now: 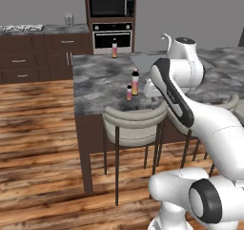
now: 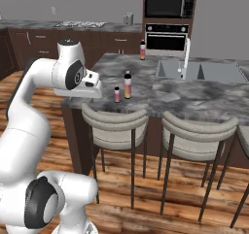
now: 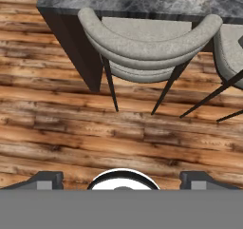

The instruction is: Place the large bottle from the dining counter next to the other large bottle outside the sink, and place the small bottle from the dining counter next to the other small bottle inside the sink.

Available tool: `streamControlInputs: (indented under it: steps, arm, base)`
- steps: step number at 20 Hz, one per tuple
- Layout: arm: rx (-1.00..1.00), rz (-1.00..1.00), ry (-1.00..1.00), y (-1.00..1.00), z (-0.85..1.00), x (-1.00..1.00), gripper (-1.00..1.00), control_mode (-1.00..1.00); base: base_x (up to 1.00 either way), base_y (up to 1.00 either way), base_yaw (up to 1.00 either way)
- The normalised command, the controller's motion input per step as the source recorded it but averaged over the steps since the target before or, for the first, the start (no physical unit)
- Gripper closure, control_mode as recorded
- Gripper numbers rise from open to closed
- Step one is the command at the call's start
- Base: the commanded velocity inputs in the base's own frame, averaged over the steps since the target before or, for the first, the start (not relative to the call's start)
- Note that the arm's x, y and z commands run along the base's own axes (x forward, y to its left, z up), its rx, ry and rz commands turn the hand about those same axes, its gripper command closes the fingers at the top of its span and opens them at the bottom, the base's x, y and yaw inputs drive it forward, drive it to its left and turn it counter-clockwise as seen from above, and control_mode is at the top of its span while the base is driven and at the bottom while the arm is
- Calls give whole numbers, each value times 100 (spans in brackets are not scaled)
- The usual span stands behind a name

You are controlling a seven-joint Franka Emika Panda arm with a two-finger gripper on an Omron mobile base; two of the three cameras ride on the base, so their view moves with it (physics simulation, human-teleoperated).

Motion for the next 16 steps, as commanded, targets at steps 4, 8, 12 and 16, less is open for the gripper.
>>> streamControlInputs:
  steps: [4,8,12,16]
  arm:
    - [0,0,0,0,0,0,-100,100]
    - [0,0,0,0,0,0,-100,100]
    - [0,0,0,0,0,0,-100,100]
    - [0,0,0,0,0,0,-100,100]
  base:
    - [27,0,0]
    - [33,0,0]
    - [40,0,0]
    - [41,0,0]
